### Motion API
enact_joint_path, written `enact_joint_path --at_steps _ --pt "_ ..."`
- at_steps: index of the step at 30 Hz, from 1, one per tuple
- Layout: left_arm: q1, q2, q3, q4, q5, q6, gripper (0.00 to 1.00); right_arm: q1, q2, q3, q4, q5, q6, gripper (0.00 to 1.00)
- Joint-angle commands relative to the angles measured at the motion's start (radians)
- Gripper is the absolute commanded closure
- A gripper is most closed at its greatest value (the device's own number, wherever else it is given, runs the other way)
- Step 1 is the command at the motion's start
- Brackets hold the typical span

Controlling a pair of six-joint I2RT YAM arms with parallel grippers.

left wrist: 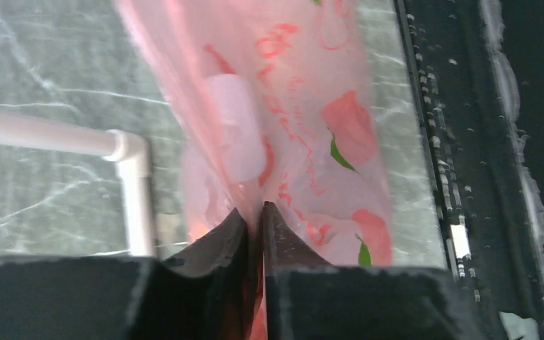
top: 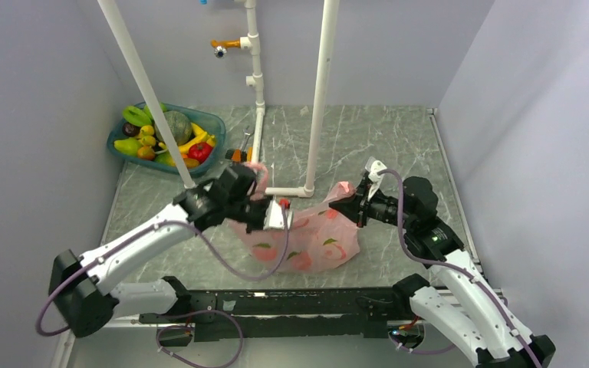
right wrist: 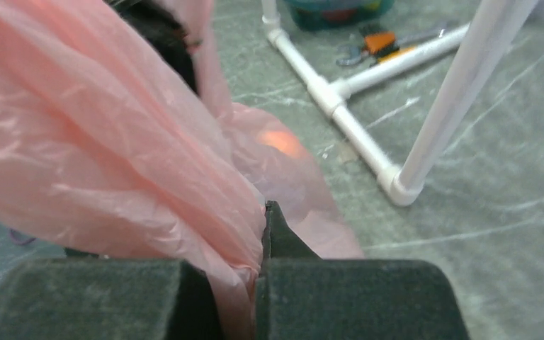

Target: Place the fake fruits into the plastic bag and tie a complex knot

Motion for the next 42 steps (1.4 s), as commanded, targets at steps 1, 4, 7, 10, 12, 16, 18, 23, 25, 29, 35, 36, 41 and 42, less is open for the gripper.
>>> enact_joint_path --at_steps 1,4,7,10,12,16,18,23,25,29,35,36,41,42 --pt "-0.11 -0.163 -0.27 0.221 -0.176 -0.01 0.92 0.001 0.03 -0.068 0.074 0.145 0.181 1.0" --pt "-0.187 -0.169 -0.393 0.35 -0.31 -0.028 0.96 0.001 0.084 -0.112 0.122 0.186 0.28 1.0" --pt "-0.233 -0.093 -0.432 0.415 -0.395 -0.075 0.99 0.001 0.17 -0.151 0.194 0.192 0.355 1.0" --pt "-0.264 0.002 -0.423 0.431 -0.431 -0.118 0.99 0.001 0.284 -0.169 0.263 0.204 0.363 1.0" --pt "-0.295 0.057 -0.42 0.438 -0.458 -0.12 1.0 0.001 0.342 -0.16 0.285 0.213 0.343 1.0" --pt "-0.318 0.12 -0.392 0.412 -0.478 -0.125 1.0 -0.003 0.388 -0.116 0.281 0.184 0.301 1.0" --pt "-0.318 0.102 -0.368 0.375 -0.454 -0.136 0.98 -0.003 0.363 -0.097 0.263 0.142 0.269 1.0" --pt "-0.258 -0.049 -0.157 0.174 -0.179 -0.258 0.3 0.0 0.272 -0.057 0.21 0.015 0.177 1.0" --pt "-0.225 -0.089 -0.047 0.142 -0.079 -0.347 0.23 0.009 0.251 -0.048 0.172 -0.007 0.141 1.0" --pt "-0.167 -0.058 0.123 0.125 -0.052 -0.506 0.24 0.023 0.237 -0.041 0.151 -0.02 0.091 1.0" --pt "-0.122 0.023 0.243 0.2 -0.072 -0.566 0.24 0.073 0.253 -0.025 0.181 0.008 0.041 1.0" --pt "-0.124 0.032 0.252 0.199 -0.053 -0.548 0.23 0.08 0.261 -0.019 0.183 0.013 0.036 1.0" --pt "-0.123 0.083 0.251 0.178 -0.117 -0.479 0.22 0.107 0.287 0.004 0.172 0.036 0.004 1.0" --pt "-0.11 0.095 0.254 0.132 -0.139 -0.448 0.22 0.105 0.288 0.011 0.151 0.047 -0.002 1.0"
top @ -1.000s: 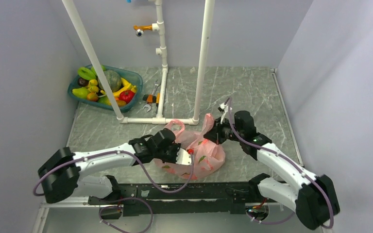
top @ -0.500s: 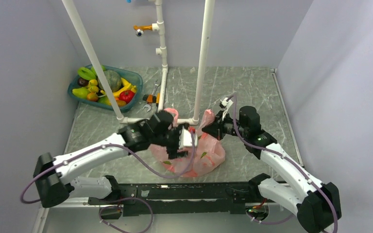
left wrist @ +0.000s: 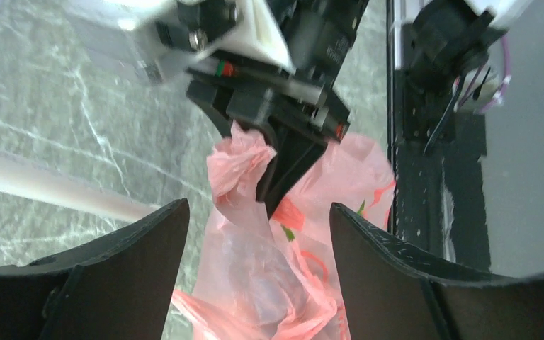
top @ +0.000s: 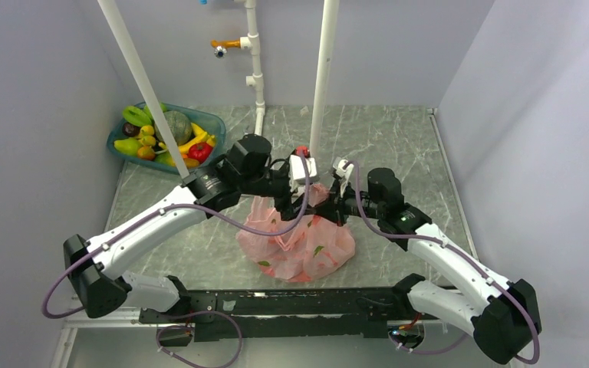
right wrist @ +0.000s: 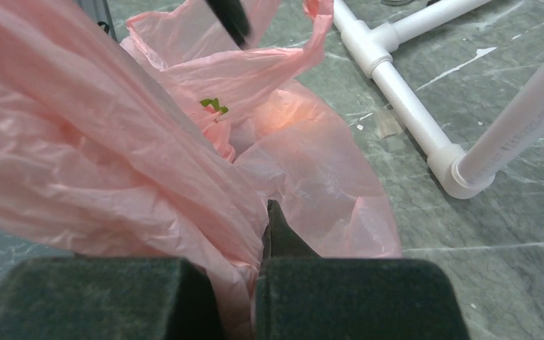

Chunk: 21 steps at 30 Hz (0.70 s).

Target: Place the fake fruits into the plastic bag and tie a complex knot

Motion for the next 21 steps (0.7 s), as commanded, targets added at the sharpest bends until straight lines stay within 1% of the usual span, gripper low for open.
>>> enact_joint_path --at_steps 1,2,4,5,7,8,12,13,15,18,21 --pt "0.037 0.037 0.015 -0.119 -0.033 0.103 0.21 0.008 -0.004 0.07 -0.046 0.035 -0.07 1.0" --pt "0.061 0.036 -0.015 -0.151 -0.039 0.139 0.17 0.006 -0.022 0.064 -0.071 0.043 -0.077 1.0" --pt "0.111 0.022 -0.112 -0.175 -0.065 0.214 0.15 0.004 -0.071 0.035 -0.099 0.075 -0.058 1.0" --pt "0.136 0.019 -0.152 -0.179 -0.045 0.248 0.09 0.005 -0.093 0.018 -0.111 0.106 -0.038 1.0" --pt "0.144 0.049 -0.189 -0.266 -0.037 0.35 0.04 0.004 -0.112 -0.01 -0.145 0.14 0.016 1.0" --pt "0.143 0.065 -0.21 -0.322 -0.01 0.394 0.04 0.005 -0.111 -0.024 -0.162 0.152 0.035 1.0" --pt "0.124 0.091 -0.315 -0.362 0.027 0.449 0.25 0.006 -0.075 -0.072 -0.134 0.206 0.051 1.0" --pt "0.113 0.091 -0.333 -0.364 0.019 0.449 0.31 0.006 -0.056 -0.078 -0.111 0.212 0.041 1.0" --pt "0.099 0.086 -0.364 -0.376 0.019 0.451 0.4 0.015 0.001 -0.074 -0.036 0.213 0.02 1.0" --pt "0.079 0.058 -0.407 -0.389 0.029 0.454 0.62 0.063 0.126 -0.026 0.072 0.239 -0.017 1.0" --pt "0.079 -0.001 -0.467 -0.385 0.068 0.462 0.79 0.091 0.241 0.055 0.156 0.251 -0.02 1.0"
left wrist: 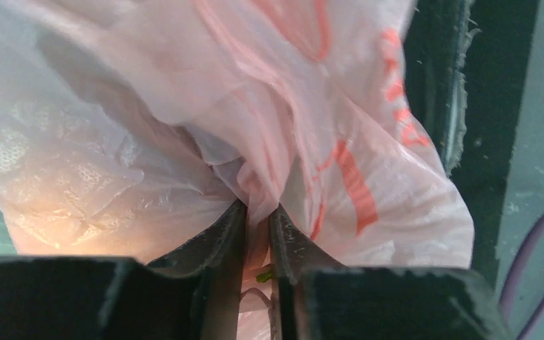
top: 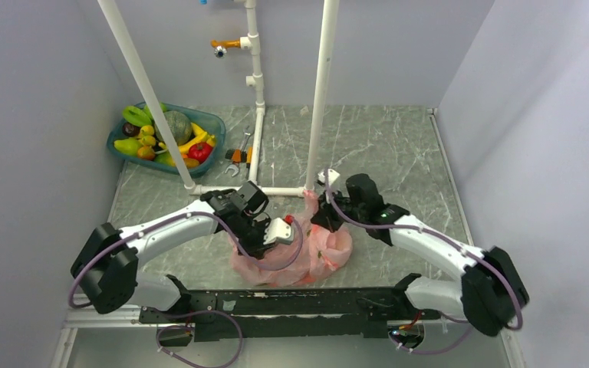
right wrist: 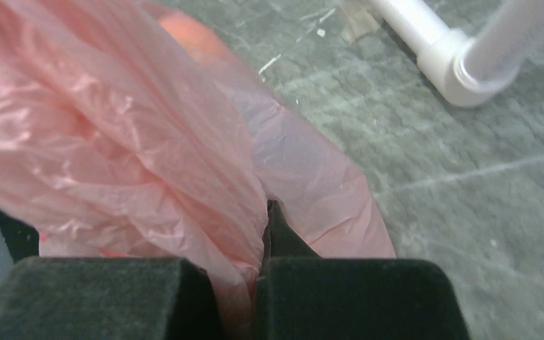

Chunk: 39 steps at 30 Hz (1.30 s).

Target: Place the fake fruits into the plastic bag and tie a complex knot

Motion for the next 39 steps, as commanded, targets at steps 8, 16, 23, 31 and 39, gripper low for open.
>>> enact_joint_path --at_steps 8,16,23,31,39 --pt "-0.029 -0.236 -0.153 0.096 0.113 -0.097 0.8 0.055 0.224 0.272 0.316 -0.013 -0.027 1.0" --pt "0.093 -0.407 0.062 0.138 0.168 -0.253 0.22 0.051 0.042 0.235 0.098 -0.208 -0.233 1.0" --pt "0.093 -0.326 0.364 0.131 0.06 -0.341 0.27 0.052 0.014 0.24 0.031 -0.22 -0.226 0.94" --pt "-0.002 -0.266 0.468 0.232 -0.126 -0.537 0.22 0.073 0.096 0.316 0.009 -0.068 -0.091 0.98" --pt "-0.015 -0.199 0.489 0.289 -0.328 -0.837 0.28 0.123 0.06 0.279 0.041 0.087 -0.07 1.0"
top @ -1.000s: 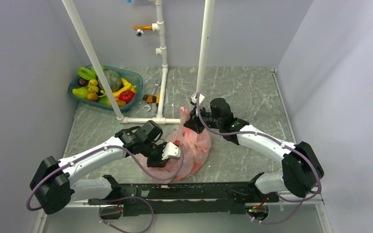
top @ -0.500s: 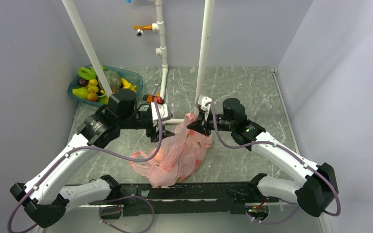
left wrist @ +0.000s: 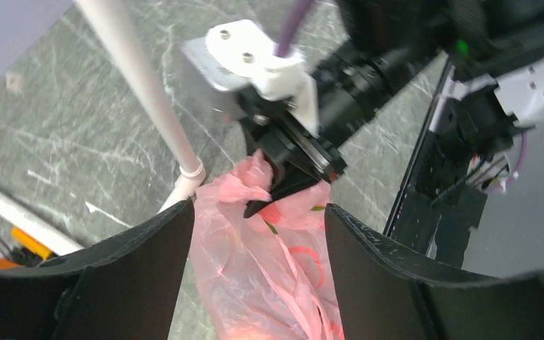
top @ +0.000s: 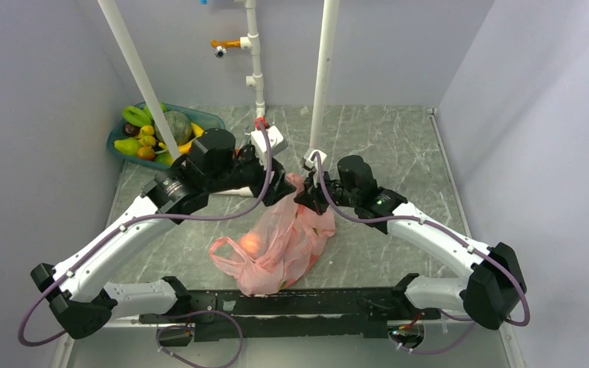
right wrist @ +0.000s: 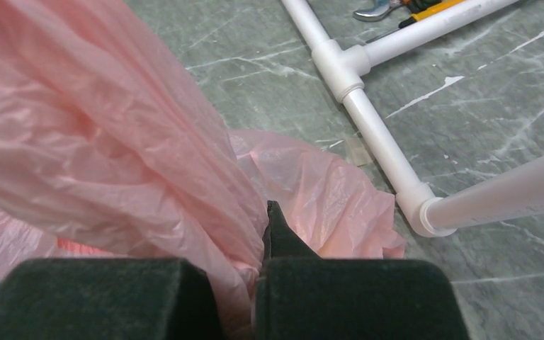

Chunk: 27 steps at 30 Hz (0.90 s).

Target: Place the fake fruits into the plastic bag and tie a complex knot

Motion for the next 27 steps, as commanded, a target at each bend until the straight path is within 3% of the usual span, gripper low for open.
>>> enact_joint_path --at_steps 1,6,8,12,15,17,23,27 --pt "-0.001 0.064 0.063 0.044 -0.174 -0.234 0.31 0.036 -0.043 0.012 0.04 0.109 0.021 1.0" --pt "0.0 0.111 0.081 0.036 -0.168 -0.29 0.42 0.05 -0.039 0.019 0.047 0.127 0.016 0.97" --pt "-0.001 0.121 0.079 0.027 -0.147 -0.299 0.5 0.052 -0.037 0.028 0.039 0.122 0.012 0.88" --pt "0.02 0.125 0.077 0.007 -0.074 -0.267 0.98 0.051 -0.066 0.037 -0.009 0.105 0.005 0.63" --pt "0.062 0.093 0.043 0.057 0.055 -0.252 1.0 0.043 -0.121 0.033 -0.043 0.092 0.024 0.3" --pt "0.073 0.064 0.004 0.116 0.107 -0.219 1.0 0.041 -0.16 0.021 -0.01 0.081 0.051 0.17" --pt "0.074 0.061 0.019 0.146 0.125 -0.191 1.0 0.061 -0.138 0.018 0.218 0.321 0.362 0.02" --pt "0.073 0.069 0.025 0.166 0.137 -0.229 1.0 0.122 -0.037 0.036 0.303 0.546 0.388 0.0"
